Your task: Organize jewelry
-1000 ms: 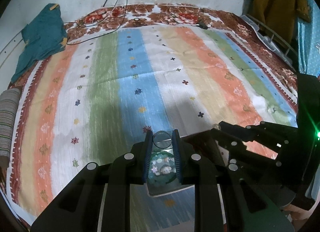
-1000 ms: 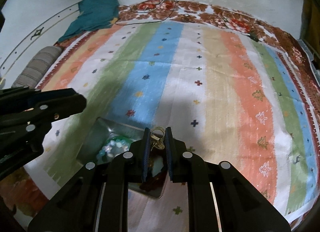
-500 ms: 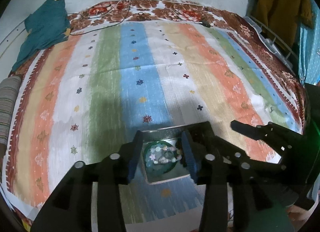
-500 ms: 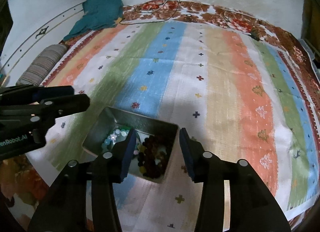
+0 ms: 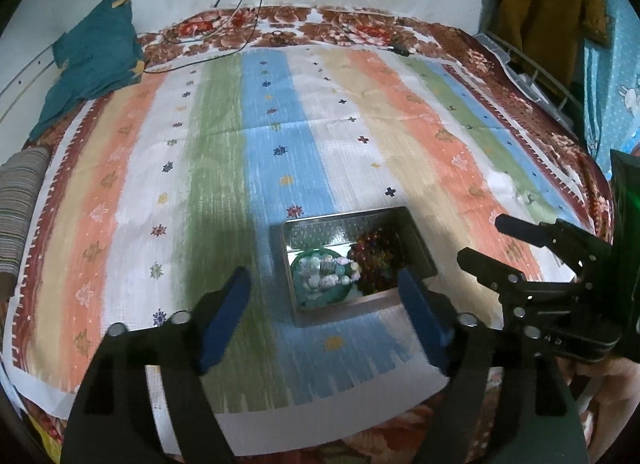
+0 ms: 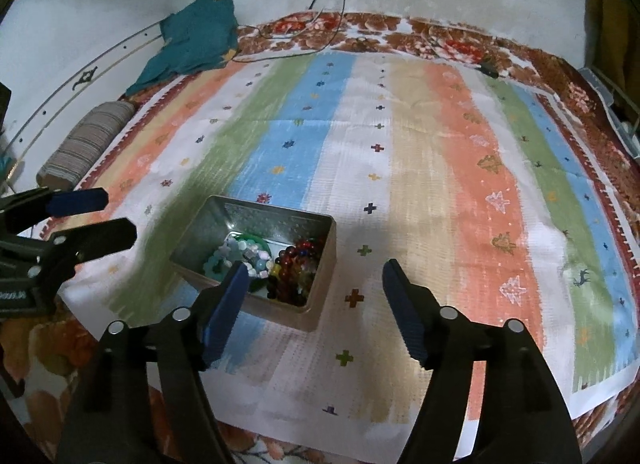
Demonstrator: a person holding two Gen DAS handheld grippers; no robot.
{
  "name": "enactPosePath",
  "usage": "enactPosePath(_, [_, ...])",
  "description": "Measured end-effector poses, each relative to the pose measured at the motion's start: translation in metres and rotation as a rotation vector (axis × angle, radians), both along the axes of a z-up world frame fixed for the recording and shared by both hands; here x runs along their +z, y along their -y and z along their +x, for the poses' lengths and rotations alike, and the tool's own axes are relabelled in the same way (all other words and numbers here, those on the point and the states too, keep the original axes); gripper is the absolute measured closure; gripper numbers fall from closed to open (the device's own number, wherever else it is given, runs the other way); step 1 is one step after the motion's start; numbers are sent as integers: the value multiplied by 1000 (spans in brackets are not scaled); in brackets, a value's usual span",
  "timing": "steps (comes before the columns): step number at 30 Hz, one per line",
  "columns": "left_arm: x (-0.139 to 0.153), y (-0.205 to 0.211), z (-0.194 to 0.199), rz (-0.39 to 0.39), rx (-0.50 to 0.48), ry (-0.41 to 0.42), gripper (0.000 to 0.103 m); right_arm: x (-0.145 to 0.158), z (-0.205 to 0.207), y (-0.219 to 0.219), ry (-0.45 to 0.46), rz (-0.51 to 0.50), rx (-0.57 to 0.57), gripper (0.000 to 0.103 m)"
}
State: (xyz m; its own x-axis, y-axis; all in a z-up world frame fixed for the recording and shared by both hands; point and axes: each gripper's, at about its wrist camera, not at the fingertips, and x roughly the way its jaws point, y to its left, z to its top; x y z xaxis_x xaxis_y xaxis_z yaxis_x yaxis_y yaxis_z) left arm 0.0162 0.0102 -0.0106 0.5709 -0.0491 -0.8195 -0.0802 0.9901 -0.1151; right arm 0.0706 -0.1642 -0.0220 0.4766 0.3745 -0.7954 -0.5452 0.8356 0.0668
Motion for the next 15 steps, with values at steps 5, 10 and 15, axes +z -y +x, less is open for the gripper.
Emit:
enactPosePath(5, [3, 4, -12, 29, -5, 37, 7, 6, -8, 5, 34, 6, 6, 22])
enactPosePath(10, [5, 4, -16, 33, 1, 49, 6, 12, -14, 9, 66, 17, 5, 17])
enactPosePath(15, [1, 7, -17, 57, -2, 28, 6, 16, -19, 13, 83, 16, 0, 17])
